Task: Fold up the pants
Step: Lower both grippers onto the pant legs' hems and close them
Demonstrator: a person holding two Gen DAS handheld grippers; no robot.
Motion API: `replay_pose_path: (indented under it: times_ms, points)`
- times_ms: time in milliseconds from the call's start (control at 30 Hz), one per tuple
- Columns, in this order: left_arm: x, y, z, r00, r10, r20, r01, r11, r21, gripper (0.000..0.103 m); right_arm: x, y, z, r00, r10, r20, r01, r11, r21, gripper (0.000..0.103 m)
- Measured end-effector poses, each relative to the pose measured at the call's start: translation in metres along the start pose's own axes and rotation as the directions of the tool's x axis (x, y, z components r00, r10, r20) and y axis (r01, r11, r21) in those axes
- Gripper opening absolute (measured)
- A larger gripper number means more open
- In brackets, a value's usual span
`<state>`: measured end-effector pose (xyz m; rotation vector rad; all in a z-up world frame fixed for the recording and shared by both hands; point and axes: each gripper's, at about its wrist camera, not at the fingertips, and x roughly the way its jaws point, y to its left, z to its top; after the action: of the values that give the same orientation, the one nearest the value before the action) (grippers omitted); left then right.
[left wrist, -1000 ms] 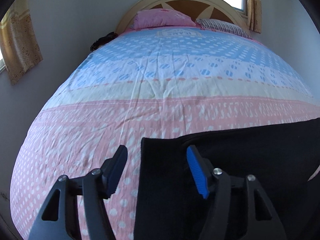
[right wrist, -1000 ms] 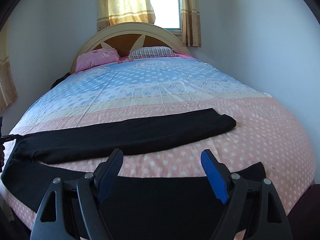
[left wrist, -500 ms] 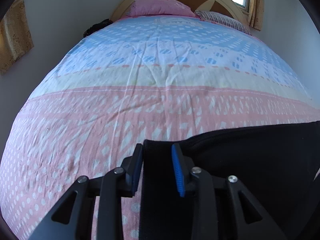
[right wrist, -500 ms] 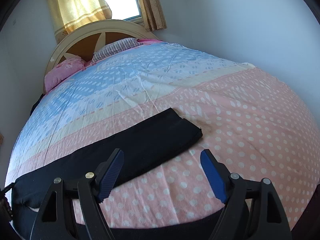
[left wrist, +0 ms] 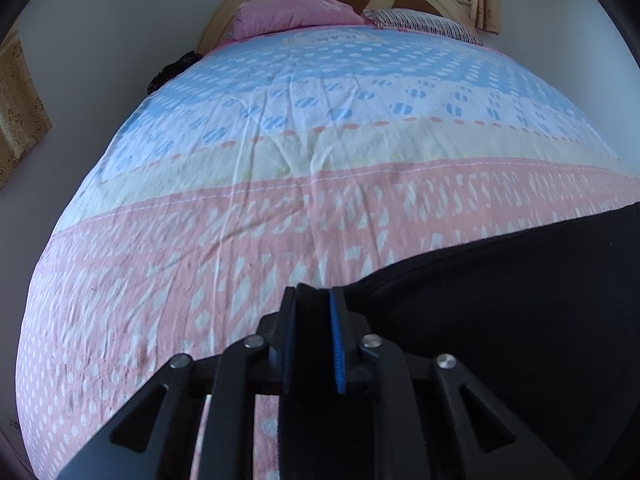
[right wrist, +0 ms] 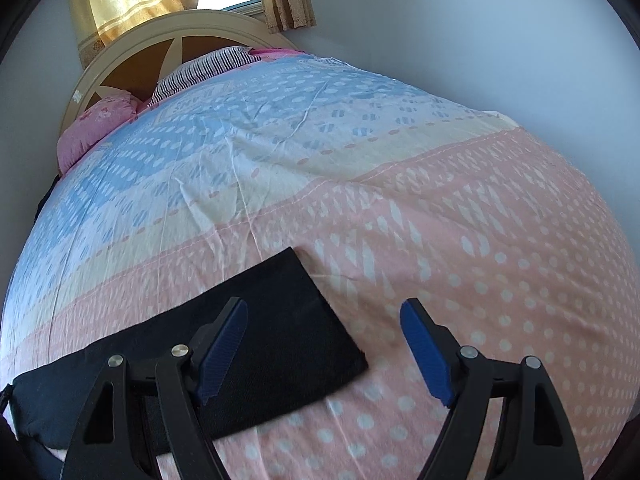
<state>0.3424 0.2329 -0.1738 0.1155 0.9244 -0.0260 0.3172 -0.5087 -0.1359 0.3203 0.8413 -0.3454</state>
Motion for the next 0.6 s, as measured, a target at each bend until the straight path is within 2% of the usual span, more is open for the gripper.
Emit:
replay_pose_path:
  times_ms: [300,367,400,533,567,600]
  points:
    - [0.004,0.001,0.002,1.0,0.02,-0.013,-0.021,0.999,-0.033,0.023,0.062,0.017,0.029,0.994,0.03,-0.102,-0.032,0.999,-0.015,0.079]
    - [0.004,0.0,0.002,0.999,0.022,-0.024,-0.022,0.999,-0.024,0.023,0.072,0.02,0.03,0.99,0.055,-0.133,-0.058,0.998,-0.017,0.07]
    - [0.004,-0.001,0.003,0.999,0.024,-0.027,-0.024,1.0,-0.015,0.023,0.077,0.023,0.029,0.985,0.073,-0.158,-0.077,0.997,-0.019,0.056]
    - [0.004,-0.002,0.003,0.999,0.0,-0.033,0.0,1.0,-0.002,0.016,0.084,0.031,0.028,0.983,0.072,-0.171,-0.083,0.995,-0.06,0.053]
    - [0.005,-0.002,0.004,0.999,0.0,-0.035,0.0,1.0,0.0,0.015,0.085,0.032,0.028,0.984,0.064,-0.166,-0.076,0.995,-0.066,0.049]
    - [0.004,-0.003,0.004,0.999,-0.002,-0.035,0.002,1.0,0.002,0.014,0.086,0.033,0.029,0.986,0.048,-0.163,-0.061,0.995,-0.074,0.03]
